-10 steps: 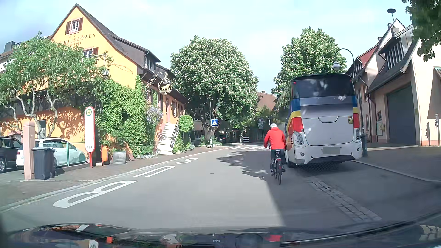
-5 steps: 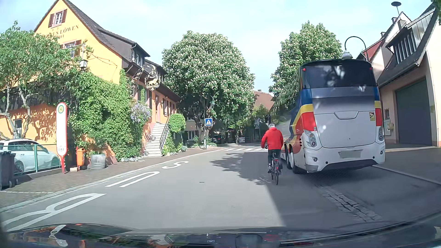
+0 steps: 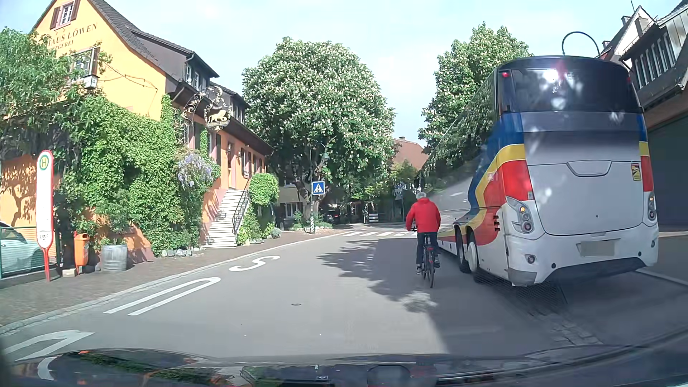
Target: Follow the waypoints while adhering to traffic rules and regulations
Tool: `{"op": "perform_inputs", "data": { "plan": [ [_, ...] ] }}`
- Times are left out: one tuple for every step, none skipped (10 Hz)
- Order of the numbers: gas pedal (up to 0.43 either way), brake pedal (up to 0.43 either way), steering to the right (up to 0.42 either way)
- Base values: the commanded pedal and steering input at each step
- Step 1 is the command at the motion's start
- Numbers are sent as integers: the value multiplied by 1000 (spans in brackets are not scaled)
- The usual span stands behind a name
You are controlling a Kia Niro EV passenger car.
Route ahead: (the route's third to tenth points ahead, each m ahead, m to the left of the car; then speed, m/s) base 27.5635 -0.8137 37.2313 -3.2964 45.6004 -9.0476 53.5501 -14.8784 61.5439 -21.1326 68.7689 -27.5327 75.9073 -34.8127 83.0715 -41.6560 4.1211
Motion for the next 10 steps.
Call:
{"op": "perform_inputs", "data": {
  "plan": [
    [20,0,13],
    [20,0,11],
    [20,0,9],
    [28,0,8],
    [28,0,6],
    [28,0,3],
    [28,0,0],
    [28,0,-1],
    [39,0,-1],
    [39,0,2]
  ]
}}
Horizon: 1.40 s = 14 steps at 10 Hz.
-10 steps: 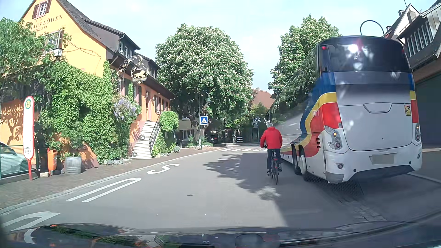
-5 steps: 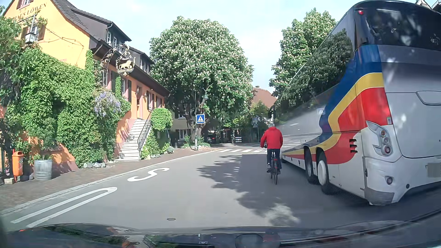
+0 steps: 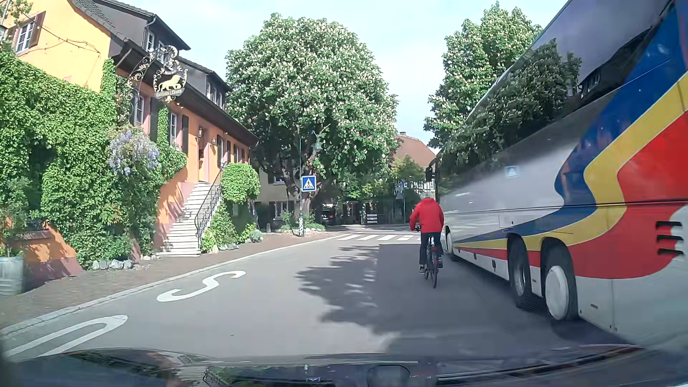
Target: Follow the waypoints while adhering to traffic rules and regulations
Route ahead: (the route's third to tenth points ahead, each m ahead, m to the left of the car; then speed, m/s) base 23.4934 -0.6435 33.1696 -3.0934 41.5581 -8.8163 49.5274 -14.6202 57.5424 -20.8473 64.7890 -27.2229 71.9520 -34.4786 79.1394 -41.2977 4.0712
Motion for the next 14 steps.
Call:
{"op": "perform_inputs", "data": {
  "plan": [
    [39,0,2],
    [47,0,2],
    [47,0,2],
    [47,0,4],
    [47,0,4],
    [47,0,4],
    [47,0,4],
    [47,0,5],
    [47,0,8],
    [47,0,11],
    [47,0,14],
    [47,0,17],
    [47,0,17],
    [47,0,17]
  ]
}}
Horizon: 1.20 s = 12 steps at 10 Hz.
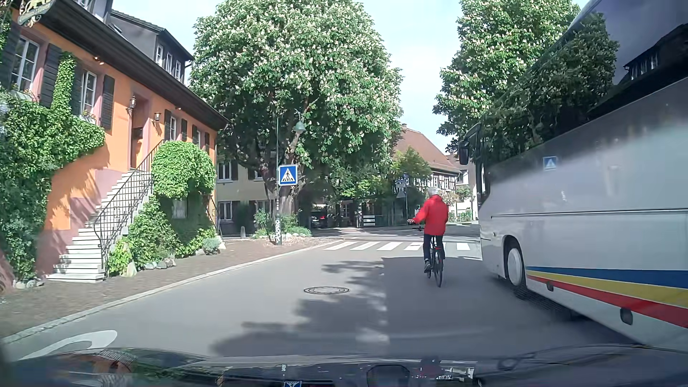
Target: Follow the waypoints while adhering to traffic rules and regulations
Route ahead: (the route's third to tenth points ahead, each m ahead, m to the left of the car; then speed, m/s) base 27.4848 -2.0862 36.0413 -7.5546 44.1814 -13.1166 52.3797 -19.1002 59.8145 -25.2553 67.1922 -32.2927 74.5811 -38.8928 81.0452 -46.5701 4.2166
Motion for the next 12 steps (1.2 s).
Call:
{"op": "perform_inputs", "data": {
  "plan": [
    [47,0,19],
    [47,0,23],
    [39,0,26],
    [39,0,30],
    [39,0,33],
    [39,0,36],
    [39,0,39],
    [39,0,44],
    [28,0,48],
    [28,0,52],
    [28,0,57],
    [28,0,61]
  ]
}}
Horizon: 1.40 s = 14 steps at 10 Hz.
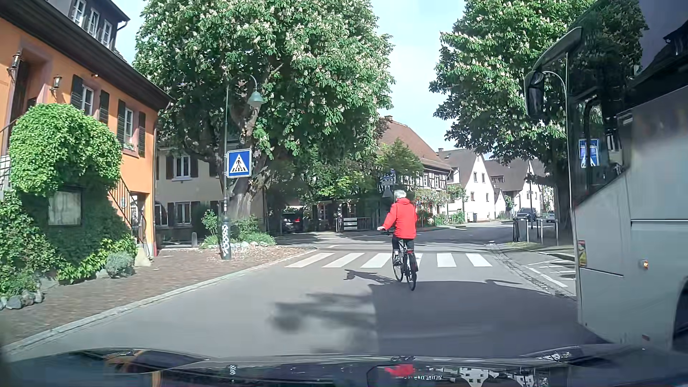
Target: Follow the waypoints while adhering to traffic rules and regulations
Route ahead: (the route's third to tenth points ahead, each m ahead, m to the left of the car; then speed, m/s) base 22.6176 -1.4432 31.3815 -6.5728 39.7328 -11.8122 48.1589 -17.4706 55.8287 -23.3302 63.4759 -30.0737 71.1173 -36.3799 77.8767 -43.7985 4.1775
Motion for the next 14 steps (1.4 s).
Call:
{"op": "perform_inputs", "data": {
  "plan": [
    [28,0,63],
    [28,0,67],
    [28,0,73],
    [28,0,78],
    [28,0,87],
    [39,0,94],
    [59,0,102],
    [59,0,105],
    [59,0,106],
    [67,0,106],
    [79,0,106],
    [79,0,106],
    [87,0,103],
    [87,0,100]
  ]
}}
